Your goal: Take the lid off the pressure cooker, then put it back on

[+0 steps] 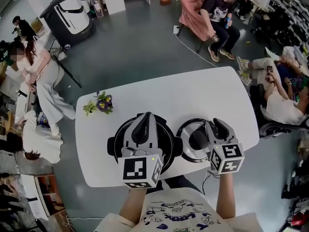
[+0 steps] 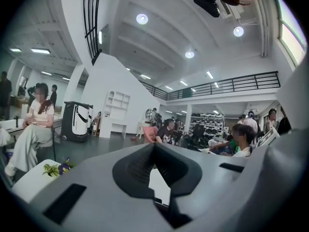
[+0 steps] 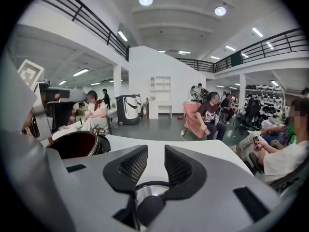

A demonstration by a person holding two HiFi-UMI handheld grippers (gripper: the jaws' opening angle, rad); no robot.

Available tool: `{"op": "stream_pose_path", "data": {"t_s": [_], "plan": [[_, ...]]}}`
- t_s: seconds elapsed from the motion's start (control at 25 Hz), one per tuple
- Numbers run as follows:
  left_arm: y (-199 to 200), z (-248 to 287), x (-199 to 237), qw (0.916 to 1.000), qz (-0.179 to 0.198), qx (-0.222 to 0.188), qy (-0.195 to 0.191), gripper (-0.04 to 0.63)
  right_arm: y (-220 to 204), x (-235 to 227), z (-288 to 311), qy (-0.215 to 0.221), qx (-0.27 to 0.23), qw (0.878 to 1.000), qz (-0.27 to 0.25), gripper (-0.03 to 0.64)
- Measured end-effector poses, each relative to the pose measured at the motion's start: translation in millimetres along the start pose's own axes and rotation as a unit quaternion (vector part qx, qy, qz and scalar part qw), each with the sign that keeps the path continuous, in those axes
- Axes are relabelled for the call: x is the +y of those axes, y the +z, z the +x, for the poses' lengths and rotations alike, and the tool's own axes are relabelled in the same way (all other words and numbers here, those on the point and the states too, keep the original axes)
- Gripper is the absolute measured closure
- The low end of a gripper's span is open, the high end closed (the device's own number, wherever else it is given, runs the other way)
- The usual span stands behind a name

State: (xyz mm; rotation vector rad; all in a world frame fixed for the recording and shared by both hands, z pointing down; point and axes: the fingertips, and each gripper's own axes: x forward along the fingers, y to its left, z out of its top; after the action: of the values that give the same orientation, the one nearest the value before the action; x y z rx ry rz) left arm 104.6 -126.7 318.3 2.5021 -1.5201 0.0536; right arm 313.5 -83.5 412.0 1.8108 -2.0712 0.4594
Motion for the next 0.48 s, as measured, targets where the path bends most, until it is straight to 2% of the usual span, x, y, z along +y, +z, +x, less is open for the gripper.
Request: {"op": "stream_pose_path", "data": {"t_s": [0.24,0.48], "plan": [[-15,-6,4,0.9999,-0.002,0.015,-0.006,0.581,-54,17,12,0.032,0.069,0.997,-0.012,0.408],[-33,-1,3,0.9993,-0.008,0.037,-0.005,0.581,-105,18,29,0.06,0.132,0.989,-0.033,0.359]]}}
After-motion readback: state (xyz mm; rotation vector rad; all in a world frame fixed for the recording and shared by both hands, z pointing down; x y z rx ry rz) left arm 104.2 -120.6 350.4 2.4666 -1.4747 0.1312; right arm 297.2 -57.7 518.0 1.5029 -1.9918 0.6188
